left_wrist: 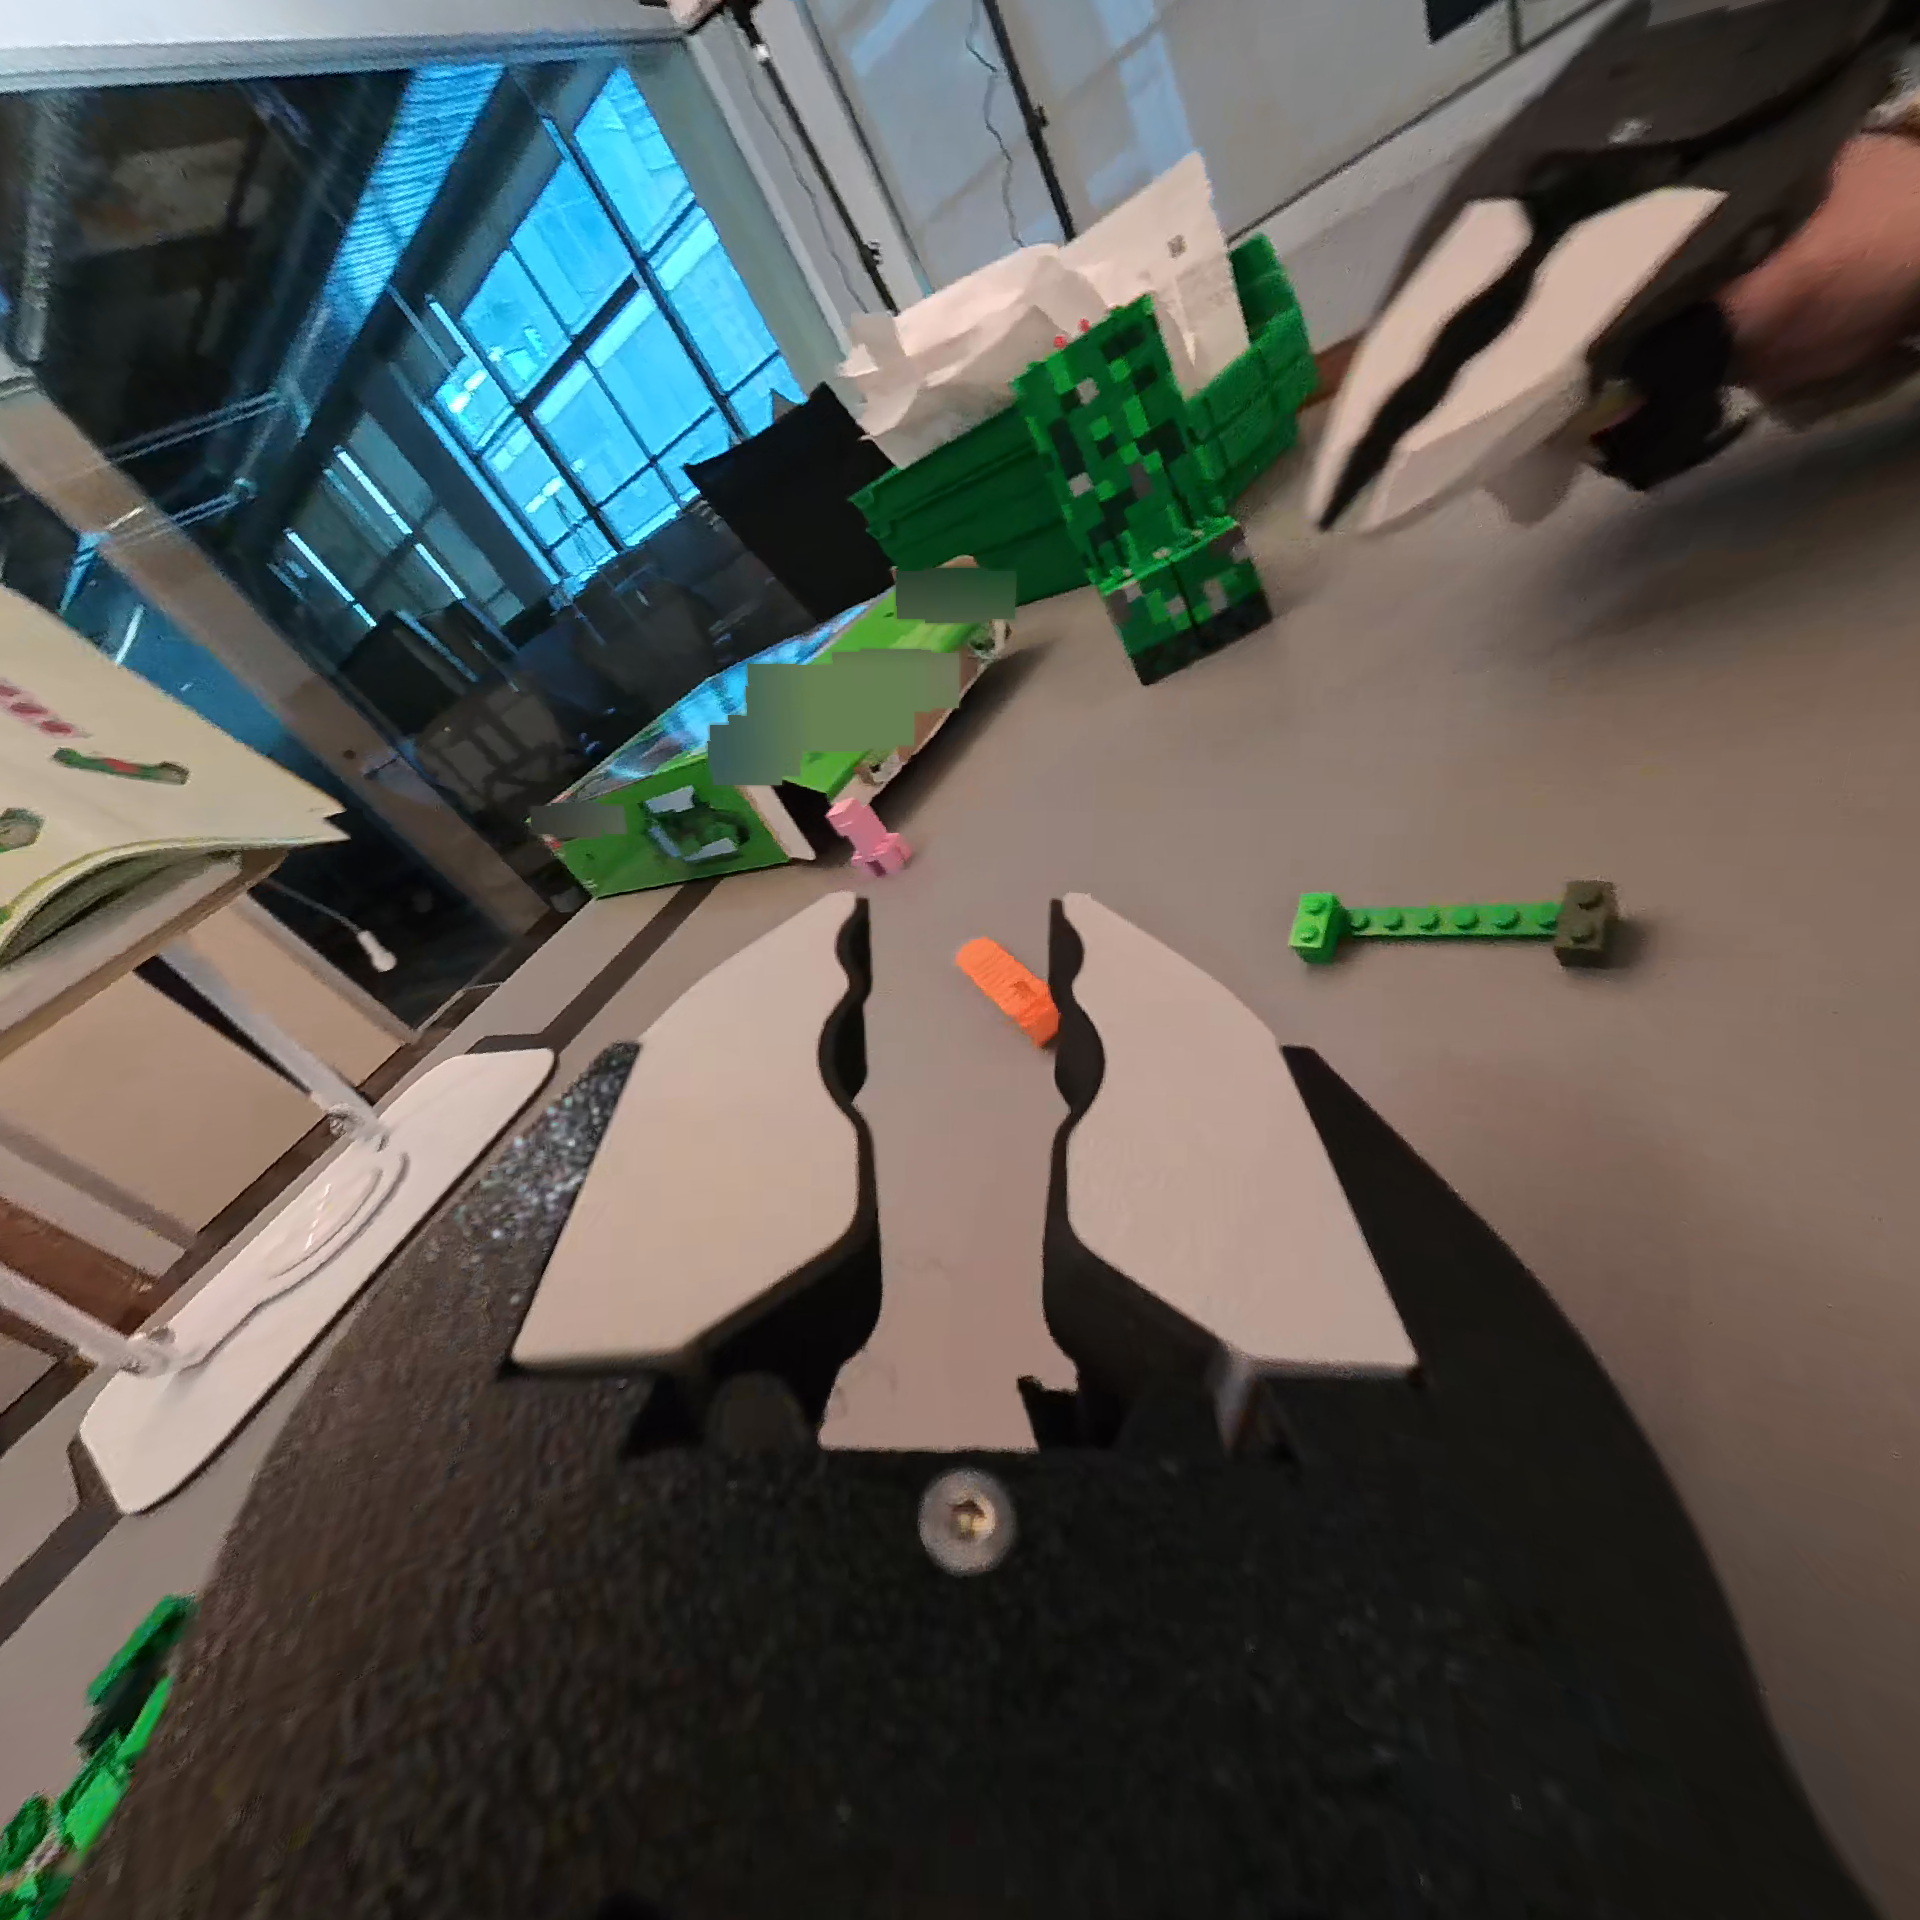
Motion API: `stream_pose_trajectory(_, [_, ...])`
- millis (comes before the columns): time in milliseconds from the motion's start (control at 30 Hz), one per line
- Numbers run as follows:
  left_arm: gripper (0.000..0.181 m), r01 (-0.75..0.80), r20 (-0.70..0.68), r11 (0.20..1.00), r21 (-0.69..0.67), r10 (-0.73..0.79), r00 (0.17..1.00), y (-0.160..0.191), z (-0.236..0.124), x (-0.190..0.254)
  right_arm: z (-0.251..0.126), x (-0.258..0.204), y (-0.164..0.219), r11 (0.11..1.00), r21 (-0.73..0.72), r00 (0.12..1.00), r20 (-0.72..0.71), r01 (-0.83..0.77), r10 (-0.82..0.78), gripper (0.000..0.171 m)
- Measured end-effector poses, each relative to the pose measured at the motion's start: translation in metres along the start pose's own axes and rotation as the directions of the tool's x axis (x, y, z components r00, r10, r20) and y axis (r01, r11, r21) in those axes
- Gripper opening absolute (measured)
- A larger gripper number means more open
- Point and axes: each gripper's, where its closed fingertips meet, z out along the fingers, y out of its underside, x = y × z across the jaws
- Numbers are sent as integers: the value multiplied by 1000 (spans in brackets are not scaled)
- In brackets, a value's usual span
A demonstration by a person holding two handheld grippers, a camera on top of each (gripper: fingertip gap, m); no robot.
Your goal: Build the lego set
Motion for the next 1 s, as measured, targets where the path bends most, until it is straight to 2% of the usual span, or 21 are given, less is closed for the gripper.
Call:
stream_pose_trajectory(67, [37, 36, 26, 999, 10, -36, 999, 0, -1, -6, -13, -6, 11, 999, -19, 999, -1, -39, 39, 23])
stream_pose_trajectory(233, [41, 88, 84, 996, 7, -88, 993, 3, -5, -16, -63, -35, 17, 999, 8, 999, -19, -38, 38, 25])
stream_pose_trajectory(367, [42, 23, 184, 999, -37, -16, 983, 7, -8, -26, -116, -60, 29, 1000, -22, 998, -59, 15, -17, 27])
stream_pose_trajectory(500, [43, -46, 225, 995, -88, 65, 972, 10, -6, -28, -159, -53, 53, 991, -122, 987, -146, 55, -73, 26])
stream_pose_trajectory(600, [44, -57, 206, 990, -131, 84, 975, 17, -2, -25, -185, -42, 79, 990, -108, 974, -216, -96, 71, 32])
stream_pose_trajectory(667, [45, -74, 201, 987, -140, 101, 974, 18, -1, -24, -206, -34, 116, 971, -40, 922, -325, -237, 212, 35])
stream_pose_trajectory(733, [44, -86, 197, 985, -153, 116, 974, 19, 0, -23, -234, -36, 175, 925, 59, 811, -462, -374, 358, 33])
stream_pose_trajectory(833, [44, -97, 198, 978, -186, 134, 971, 23, 3, -23, -278, -73, 303, 795, 207, 515, -664, -570, 542, 27])
stream_pose_trajectory(900, [44, -106, 214, 969, -221, 154, 965, 27, 5, -26, -290, -124, 402, 633, 290, 255, -737, -718, 626, 27])
stream_pose_trajectory(933, [44, -113, 234, 963, -244, 171, 957, 29, 5, -30, -288, -156, 447, 518, 323, 126, -744, -792, 656, 27])
stream_pose_trajectory(1000, [44, -111, 288, 955, -276, 192, 938, 31, 6, -38, -267, -214, 517, 346, 331, -10, -736, -878, 677, 29])
